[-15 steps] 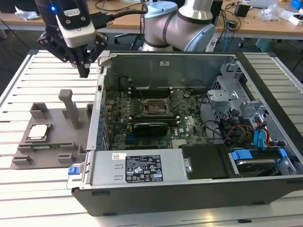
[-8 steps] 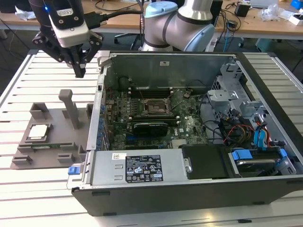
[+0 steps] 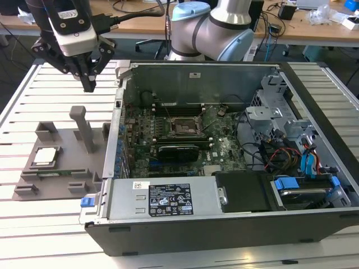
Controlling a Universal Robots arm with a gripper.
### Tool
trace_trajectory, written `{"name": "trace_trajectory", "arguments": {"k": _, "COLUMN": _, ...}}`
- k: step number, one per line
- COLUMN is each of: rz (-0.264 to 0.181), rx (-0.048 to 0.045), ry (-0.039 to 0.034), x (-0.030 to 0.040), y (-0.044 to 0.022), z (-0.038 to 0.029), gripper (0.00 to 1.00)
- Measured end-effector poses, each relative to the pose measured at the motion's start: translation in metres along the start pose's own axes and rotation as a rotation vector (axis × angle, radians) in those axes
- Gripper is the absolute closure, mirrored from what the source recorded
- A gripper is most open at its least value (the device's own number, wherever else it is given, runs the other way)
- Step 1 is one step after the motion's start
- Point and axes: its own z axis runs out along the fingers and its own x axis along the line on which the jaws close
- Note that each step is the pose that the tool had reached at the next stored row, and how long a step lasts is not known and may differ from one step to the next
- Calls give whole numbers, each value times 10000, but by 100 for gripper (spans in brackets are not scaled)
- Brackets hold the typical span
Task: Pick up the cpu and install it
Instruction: 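Reach for the cpu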
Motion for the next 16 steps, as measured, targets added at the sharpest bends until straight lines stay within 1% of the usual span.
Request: {"name": "trace_trajectory", "arguments": {"k": 16, "rz": -1, "rx": 1, "ry": 1, "x": 103, "y": -8, "z": -3, "gripper": 89}}
